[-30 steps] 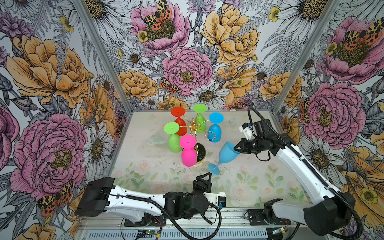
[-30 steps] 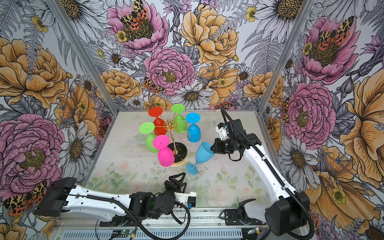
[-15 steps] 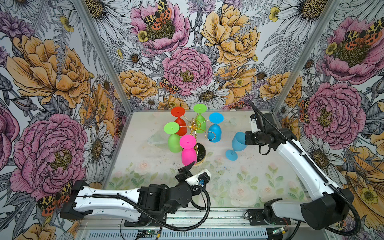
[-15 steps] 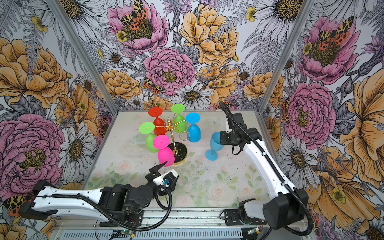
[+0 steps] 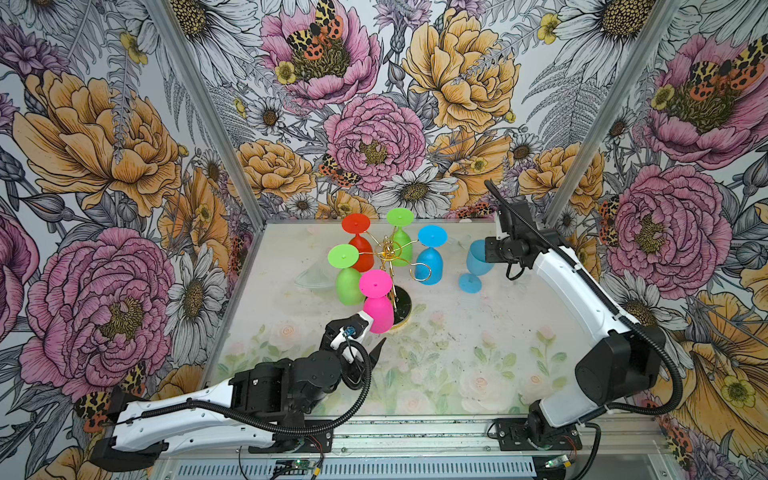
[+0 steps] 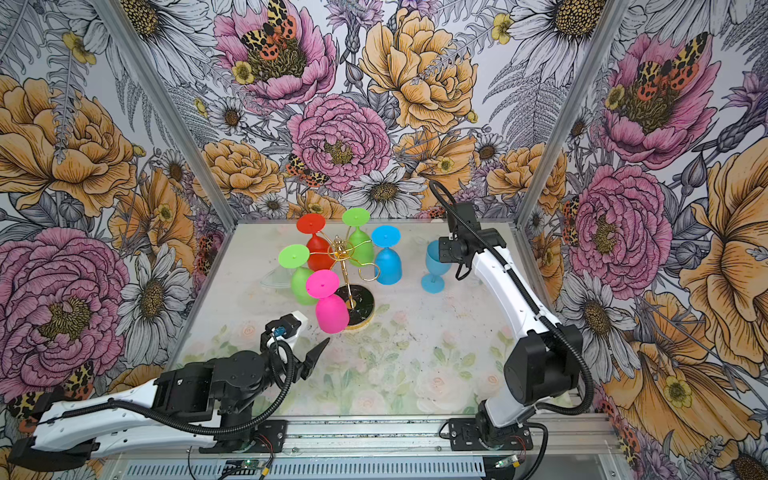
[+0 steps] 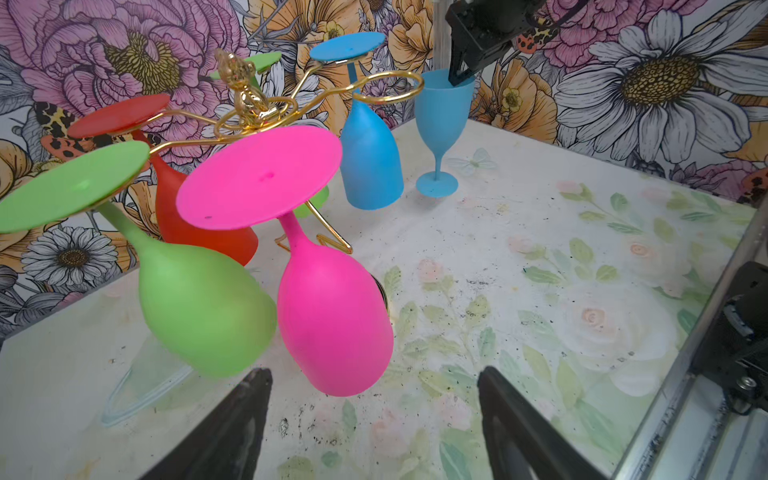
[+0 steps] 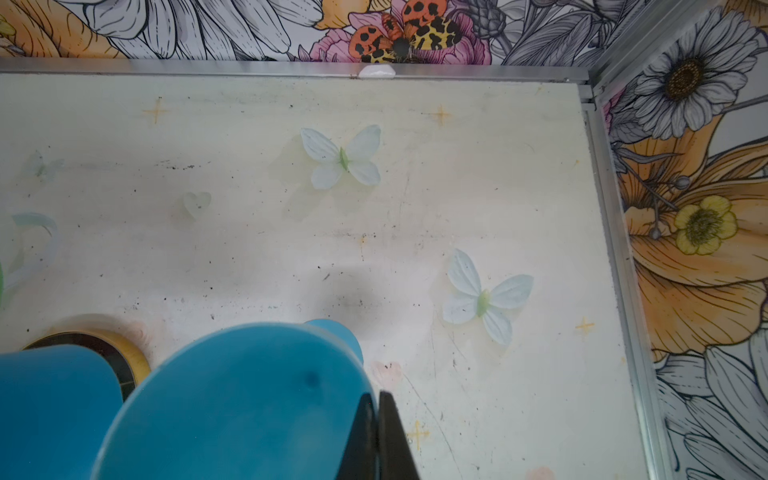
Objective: Take the wine glass off the wine glass rack
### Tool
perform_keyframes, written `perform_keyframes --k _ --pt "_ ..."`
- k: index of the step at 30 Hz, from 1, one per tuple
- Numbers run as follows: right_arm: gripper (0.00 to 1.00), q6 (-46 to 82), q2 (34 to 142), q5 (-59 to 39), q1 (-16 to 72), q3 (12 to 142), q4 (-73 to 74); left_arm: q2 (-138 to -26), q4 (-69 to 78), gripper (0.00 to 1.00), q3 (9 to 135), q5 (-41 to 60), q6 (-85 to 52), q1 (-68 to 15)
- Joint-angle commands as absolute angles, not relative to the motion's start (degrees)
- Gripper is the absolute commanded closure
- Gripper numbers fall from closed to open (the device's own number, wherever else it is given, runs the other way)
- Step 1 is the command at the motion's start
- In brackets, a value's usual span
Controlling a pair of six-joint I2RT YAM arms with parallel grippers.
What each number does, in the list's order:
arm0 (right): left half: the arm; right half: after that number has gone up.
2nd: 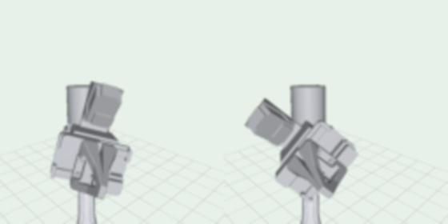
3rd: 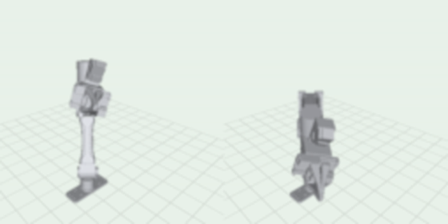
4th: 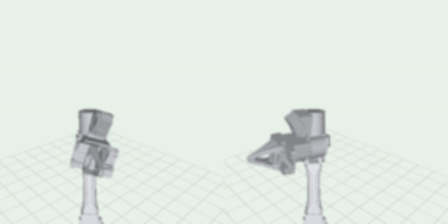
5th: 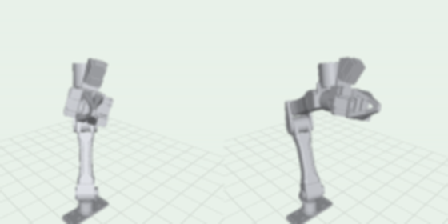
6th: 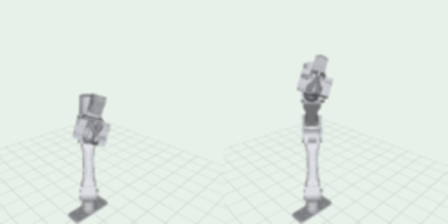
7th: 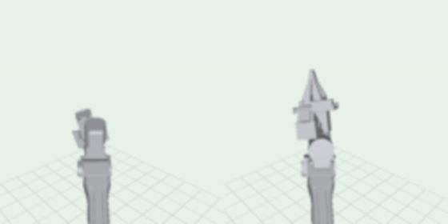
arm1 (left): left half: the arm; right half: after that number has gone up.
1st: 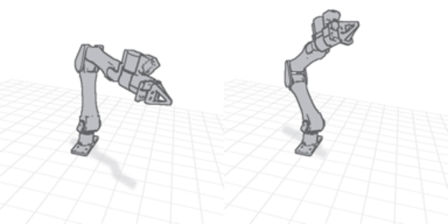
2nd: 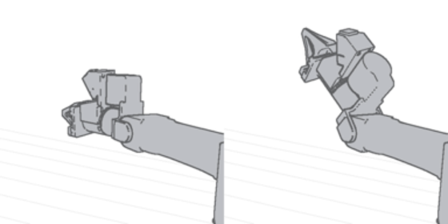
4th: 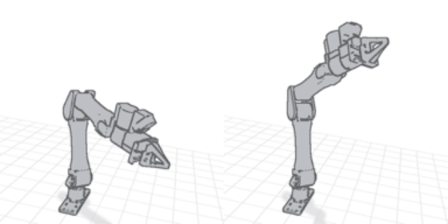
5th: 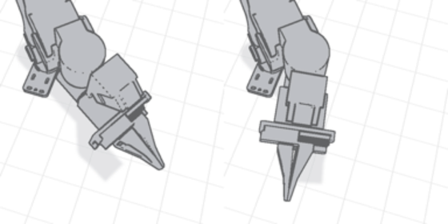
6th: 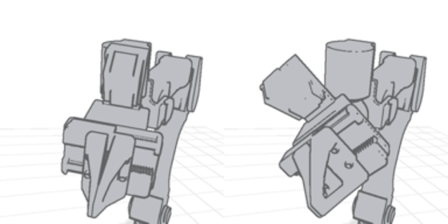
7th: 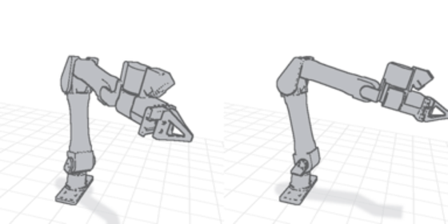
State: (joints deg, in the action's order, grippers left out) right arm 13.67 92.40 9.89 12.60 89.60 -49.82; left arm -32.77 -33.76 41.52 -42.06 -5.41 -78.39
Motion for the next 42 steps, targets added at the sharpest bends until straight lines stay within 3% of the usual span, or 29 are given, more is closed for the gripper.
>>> perform_keyframes --k 1,18,28,42 --pt "1.00 12.4 96.3 11.6 12.0 94.3 -46.4 -30.5 -36.6 0.20 39.9 -38.4 -9.7 -75.6" --pt "1.00 11.2 117.3 9.9 12.4 115.4 -45.2 -30.4 -38.5 0.19 40.7 -38.8 -13.0 -62.6" --pt "1.00 12.2 125.2 8.7 14.0 124.3 -45.4 -27.9 -39.0 0.19 40.8 -33.4 -14.9 -54.0" --pt "0.99 12.7 128.8 7.8 15.8 126.4 -45.4 -28.1 -40.2 0.19 41.3 -31.1 -14.5 -52.7"
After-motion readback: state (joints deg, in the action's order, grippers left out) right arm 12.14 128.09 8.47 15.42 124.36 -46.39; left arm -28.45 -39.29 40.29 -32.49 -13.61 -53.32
